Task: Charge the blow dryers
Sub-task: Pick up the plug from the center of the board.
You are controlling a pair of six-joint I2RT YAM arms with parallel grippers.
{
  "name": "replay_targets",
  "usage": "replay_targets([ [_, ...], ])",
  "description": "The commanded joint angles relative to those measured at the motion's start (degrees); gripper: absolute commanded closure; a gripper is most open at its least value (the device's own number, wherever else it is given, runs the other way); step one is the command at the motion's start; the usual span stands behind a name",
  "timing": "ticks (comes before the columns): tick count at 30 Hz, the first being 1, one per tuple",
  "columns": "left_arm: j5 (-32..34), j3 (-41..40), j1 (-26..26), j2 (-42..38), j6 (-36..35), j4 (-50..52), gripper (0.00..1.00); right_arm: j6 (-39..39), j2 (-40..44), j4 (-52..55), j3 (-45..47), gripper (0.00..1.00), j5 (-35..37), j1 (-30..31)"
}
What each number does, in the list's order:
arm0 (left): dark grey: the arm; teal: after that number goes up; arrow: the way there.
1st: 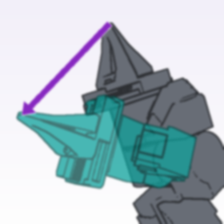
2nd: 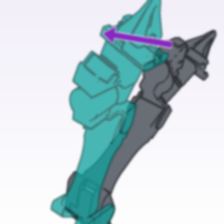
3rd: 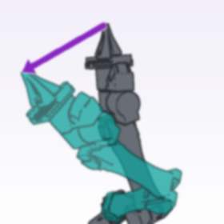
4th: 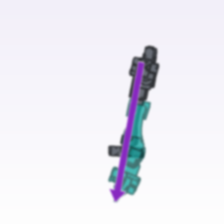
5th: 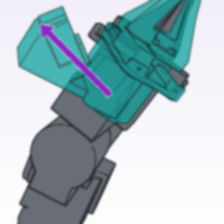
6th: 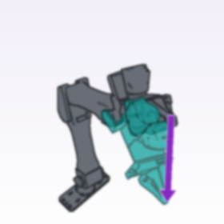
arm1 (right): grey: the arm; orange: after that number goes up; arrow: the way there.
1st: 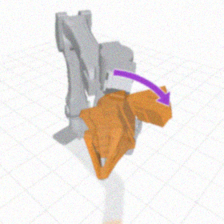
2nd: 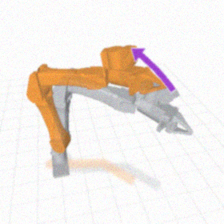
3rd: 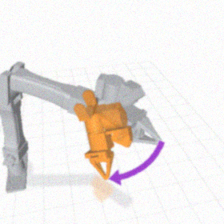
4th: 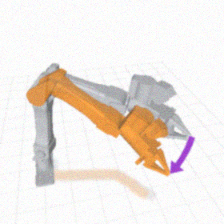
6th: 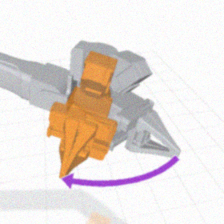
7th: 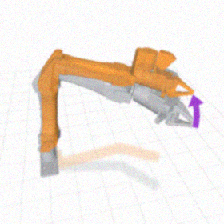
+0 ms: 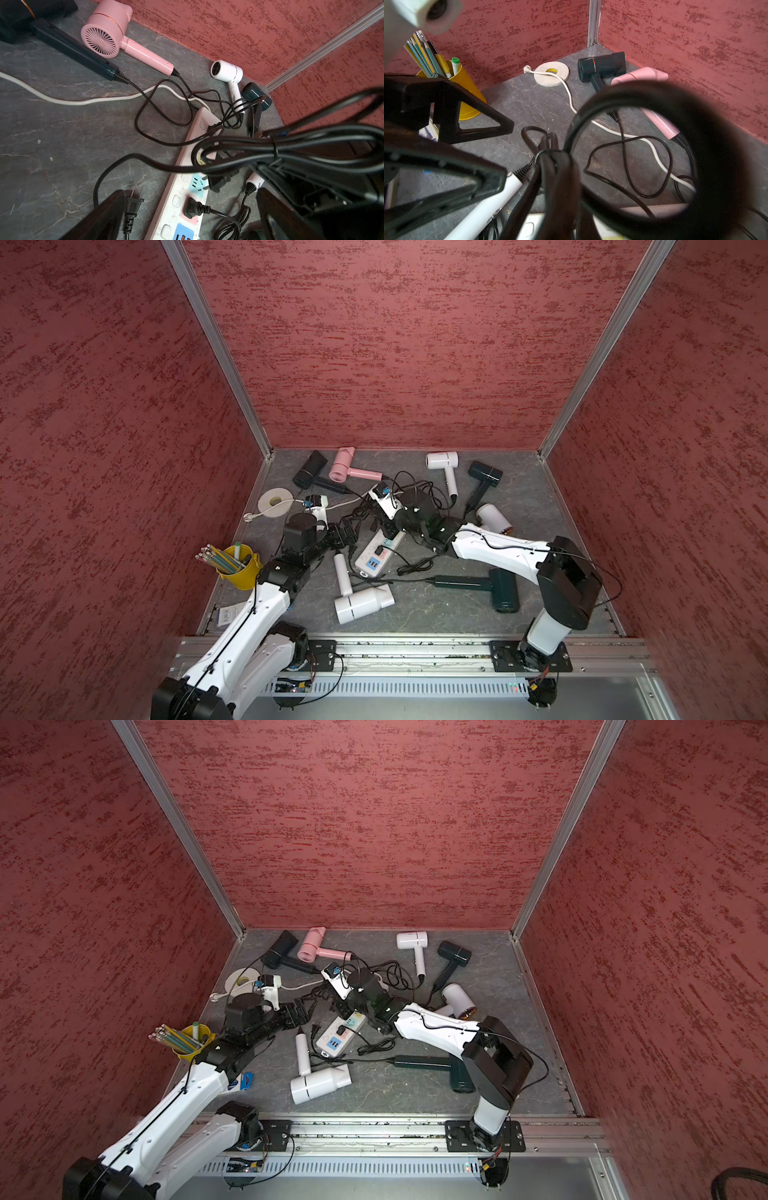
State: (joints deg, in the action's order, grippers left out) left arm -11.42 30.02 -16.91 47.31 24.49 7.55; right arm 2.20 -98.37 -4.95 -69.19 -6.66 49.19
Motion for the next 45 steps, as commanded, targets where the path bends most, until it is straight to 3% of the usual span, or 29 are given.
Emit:
replay_targets([
  [1,0.8,0.0,-2.8,-1.2,-6.8,-6.0,0.00,-1.2,1.3,3.6,-2.5,1.00,-5.0,-0.8],
  [4,1.4,0.4,-5.1,-0.1,-8.8,-6.2,0.00,-0.8,0.7,5.5,-3.8,1.00,-7.2,-1.2],
  [7,8.1,1.5,-8.1,0.9,-11.5,-4.6,0.00,-0.1,0.3,7.8,-4.9,1.00,-9.2,-1.4],
  [13,10.4,1.6,-8.7,1.0,-11.4,-4.7,0.01,0.9,1.0,9.9,-5.1,1.00,-13.0,-1.5],
  [18,7.6,0.4,-8.2,-1.0,-10.4,-7.2,0.11,1.7,-0.2,12.0,-6.0,1.00,-15.5,-1.6],
  [22,0.0,-1.4,-4.7,-1.9,-7.5,-10.1,0.20,1.7,-0.4,11.6,-5.8,1.00,-16.0,-1.5],
  [26,-7.3,-1.9,-0.8,-0.4,-5.0,-12.4,0.18,1.3,-0.6,10.9,-6.1,1.00,-16.9,-1.5],
  [36,-10.6,-2.0,-0.5,0.5,-5.4,-13.6,0.06,0.9,-2.8,11.3,-8.7,1.00,-17.7,-1.4],
  [45,-8.3,-1.2,-0.5,1.4,-5.0,-12.2,0.27,1.8,-2.1,10.6,-7.5,1.00,-19.0,-0.3],
])
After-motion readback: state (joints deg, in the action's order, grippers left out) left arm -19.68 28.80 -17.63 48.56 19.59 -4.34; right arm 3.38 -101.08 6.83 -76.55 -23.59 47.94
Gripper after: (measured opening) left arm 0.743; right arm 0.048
